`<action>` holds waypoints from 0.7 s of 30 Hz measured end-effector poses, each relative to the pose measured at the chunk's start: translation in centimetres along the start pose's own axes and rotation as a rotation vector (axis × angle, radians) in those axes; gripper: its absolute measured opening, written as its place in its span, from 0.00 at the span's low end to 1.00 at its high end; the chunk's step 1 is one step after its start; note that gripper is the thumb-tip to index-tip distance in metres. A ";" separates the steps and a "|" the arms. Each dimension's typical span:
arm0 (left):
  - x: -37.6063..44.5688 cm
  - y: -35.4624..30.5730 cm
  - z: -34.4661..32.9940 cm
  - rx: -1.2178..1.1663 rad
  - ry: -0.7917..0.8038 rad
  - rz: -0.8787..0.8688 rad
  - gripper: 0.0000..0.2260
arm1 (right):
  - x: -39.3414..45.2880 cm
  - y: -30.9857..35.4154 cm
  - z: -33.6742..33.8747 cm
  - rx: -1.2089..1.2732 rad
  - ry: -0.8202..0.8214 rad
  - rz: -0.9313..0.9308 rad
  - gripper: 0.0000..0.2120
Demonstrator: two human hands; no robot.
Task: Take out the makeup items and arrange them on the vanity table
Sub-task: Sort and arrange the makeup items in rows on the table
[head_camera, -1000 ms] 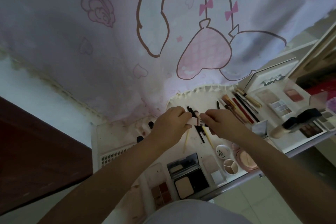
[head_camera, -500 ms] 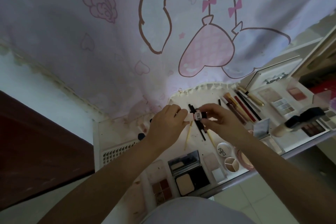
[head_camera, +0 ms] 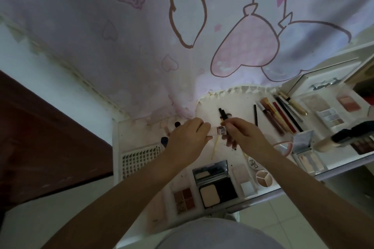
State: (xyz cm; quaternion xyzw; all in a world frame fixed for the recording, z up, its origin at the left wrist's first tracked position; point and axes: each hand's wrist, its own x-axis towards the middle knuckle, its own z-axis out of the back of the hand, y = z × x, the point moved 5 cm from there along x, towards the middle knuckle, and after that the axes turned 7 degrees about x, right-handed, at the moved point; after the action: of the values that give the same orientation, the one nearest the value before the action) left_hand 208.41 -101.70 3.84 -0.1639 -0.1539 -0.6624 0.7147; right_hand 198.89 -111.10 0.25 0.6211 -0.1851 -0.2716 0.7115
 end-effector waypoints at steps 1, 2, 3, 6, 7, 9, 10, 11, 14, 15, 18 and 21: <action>-0.3 0.1 -0.1 -0.004 0.019 0.013 0.13 | 0.0 -0.3 -0.2 -0.033 0.003 -0.012 0.06; -0.6 0.2 -0.3 -0.017 0.038 0.036 0.13 | 0.0 -0.4 -0.4 -0.041 0.013 -0.004 0.06; -1.0 0.3 -0.4 -0.036 0.057 0.062 0.13 | -0.2 -0.5 -0.5 -0.024 0.029 0.016 0.09; -2.8 0.8 -1.1 -0.102 0.097 0.125 0.13 | -0.4 -1.3 -1.6 0.101 0.125 -0.018 0.21; -3.5 0.8 -1.3 -0.123 0.107 0.128 0.12 | -0.3 -1.6 -2.3 0.111 0.178 -0.078 0.21; -4.8 0.7 -1.7 -0.142 0.133 0.122 0.11 | -0.3 -2.4 -3.8 0.087 0.273 -0.204 0.15; -5.2 0.7 -1.8 -0.142 0.148 0.127 0.11 | -0.2 -2.7 -4.4 0.056 0.299 -0.240 0.12; -5.7 0.8 -1.9 -0.141 0.164 0.142 0.11 | -0.1 -2.9 -4.9 0.012 0.311 -0.252 0.09; -6.8 1.3 -1.9 -0.137 0.217 0.223 0.14 | 0.4 -3.1 -5.8 -0.154 0.307 -0.201 0.05; -7.3 1.6 -1.9 -0.120 0.242 0.266 0.15 | 0.6 -3.1 -6.2 -0.221 0.296 -0.178 0.05; -9.2 3.5 -1.7 -0.060 0.279 0.418 0.16 | 2.1 -3.2 -6.9 -0.503 0.240 -0.117 0.06; -11.3 6.6 -1.1 -0.066 0.272 0.598 0.11 | 3.3 -4.2 -8.7 -0.804 0.272 -0.067 0.10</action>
State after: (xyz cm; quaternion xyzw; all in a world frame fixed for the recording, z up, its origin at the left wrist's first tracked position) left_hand 214.19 -91.59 -2.31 -0.1349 0.0193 -0.4437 0.8857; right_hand 206.03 -106.60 -5.55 0.3302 0.0515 -0.2607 0.9057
